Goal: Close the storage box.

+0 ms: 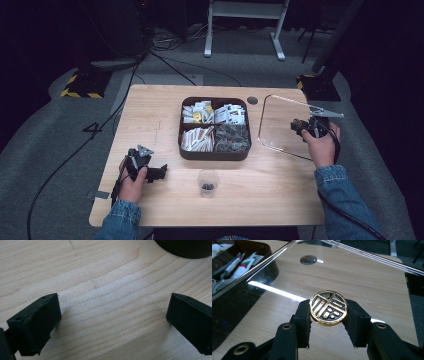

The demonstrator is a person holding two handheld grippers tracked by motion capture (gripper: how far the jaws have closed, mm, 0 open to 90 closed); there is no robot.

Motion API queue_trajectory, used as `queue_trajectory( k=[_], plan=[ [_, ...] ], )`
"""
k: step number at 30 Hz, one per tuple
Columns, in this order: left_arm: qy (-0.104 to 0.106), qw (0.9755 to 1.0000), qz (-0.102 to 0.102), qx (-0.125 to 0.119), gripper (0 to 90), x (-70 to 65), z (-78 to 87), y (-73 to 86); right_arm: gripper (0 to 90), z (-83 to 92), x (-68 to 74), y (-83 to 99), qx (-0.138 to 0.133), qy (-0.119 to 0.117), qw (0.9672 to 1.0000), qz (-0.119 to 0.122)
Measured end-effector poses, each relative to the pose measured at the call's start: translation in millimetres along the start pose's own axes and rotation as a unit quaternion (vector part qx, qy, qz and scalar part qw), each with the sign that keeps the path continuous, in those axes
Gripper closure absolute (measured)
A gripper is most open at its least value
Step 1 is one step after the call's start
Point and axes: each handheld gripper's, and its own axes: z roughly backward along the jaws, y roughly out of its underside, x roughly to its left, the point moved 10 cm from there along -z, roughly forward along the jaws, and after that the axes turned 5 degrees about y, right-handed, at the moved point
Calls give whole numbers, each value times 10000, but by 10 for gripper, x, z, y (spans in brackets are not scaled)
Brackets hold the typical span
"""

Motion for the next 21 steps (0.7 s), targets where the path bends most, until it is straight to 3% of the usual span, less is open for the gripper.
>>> queue_trajectory(
  k=[11,21],
  plan=[
    [2,10000,2,0,0,0,0,0,590,158,186,-212,-135,-157,9998,70],
    [-1,10000,0,0,0,0,0,0,590,212,604,-449,-198,-514,9982,219]
  ],
)
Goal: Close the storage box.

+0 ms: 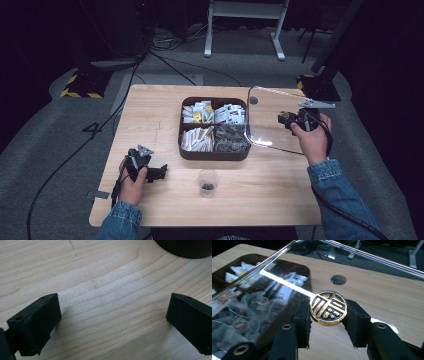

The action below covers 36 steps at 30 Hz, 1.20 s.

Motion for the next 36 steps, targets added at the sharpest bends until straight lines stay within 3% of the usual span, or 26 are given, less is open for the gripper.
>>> queue_trajectory(
  k=[15,36],
  plan=[
    [1,10000,1,1,0,0,0,0,590,-239,720,-306,97,-537,9981,275],
    [6,10000,-8,29,0,2,-1,-3,589,-612,1182,-402,303,-626,9971,318]
  ],
)
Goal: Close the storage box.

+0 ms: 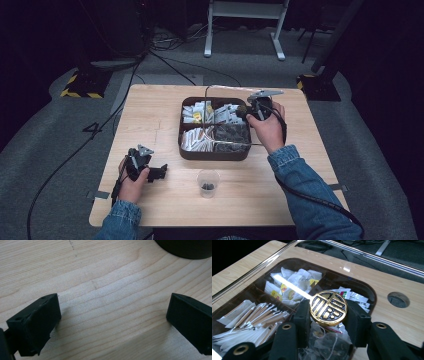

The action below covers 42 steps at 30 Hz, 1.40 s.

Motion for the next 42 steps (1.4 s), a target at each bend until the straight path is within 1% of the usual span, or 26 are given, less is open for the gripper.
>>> queue_trajectory(
  k=[7,10,15,19,24,29,34,42],
  plan=[
    [-7,10000,12,-6,0,-1,0,1,590,-175,101,-1,94,-35,9999,5],
    [-11,10000,14,-8,0,-1,0,1,589,-255,141,16,154,-42,9999,-29],
    [-16,10000,16,-15,0,-1,-1,0,589,-380,246,37,234,-113,9996,-52],
    [-10,10000,13,-5,0,-1,1,1,590,-477,333,48,286,-117,9995,31],
    [-12,10000,13,-9,0,-1,0,1,590,-569,418,62,348,-128,9993,46],
    [-10,10000,13,-3,0,-1,1,1,590,-653,502,92,418,-117,9989,165],
    [-13,10000,15,-10,0,-1,0,0,590,-729,576,128,492,-105,9986,188],
    [-15,10000,17,-1,0,-1,0,0,589,-787,613,163,527,-29,9984,218]
  ],
)
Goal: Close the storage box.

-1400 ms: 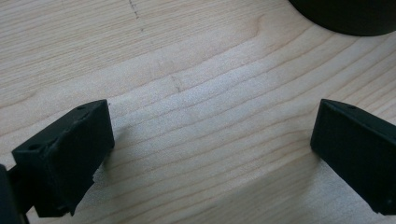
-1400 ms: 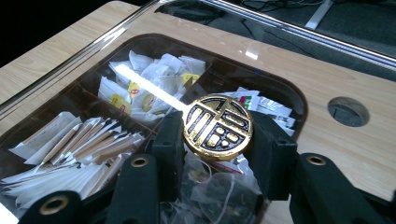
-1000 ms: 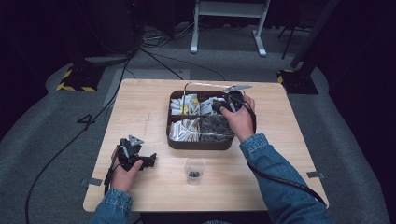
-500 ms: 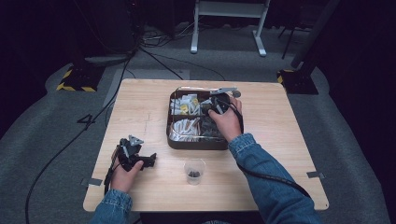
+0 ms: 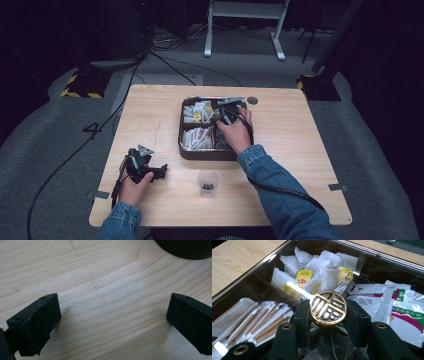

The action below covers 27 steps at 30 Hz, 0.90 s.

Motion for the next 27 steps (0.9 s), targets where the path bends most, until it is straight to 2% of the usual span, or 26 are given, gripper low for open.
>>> queue_trajectory(
  k=[11,13,27],
  plan=[
    [-1,10000,-3,-4,0,0,0,-1,589,-37,40,29,19,40,10000,15],
    [-1,10000,-8,1,0,1,0,0,589,-52,36,35,-1,77,9999,76],
    [-1,10000,-4,-2,0,1,0,-1,588,-48,36,49,-91,24,9999,84]
  ],
)
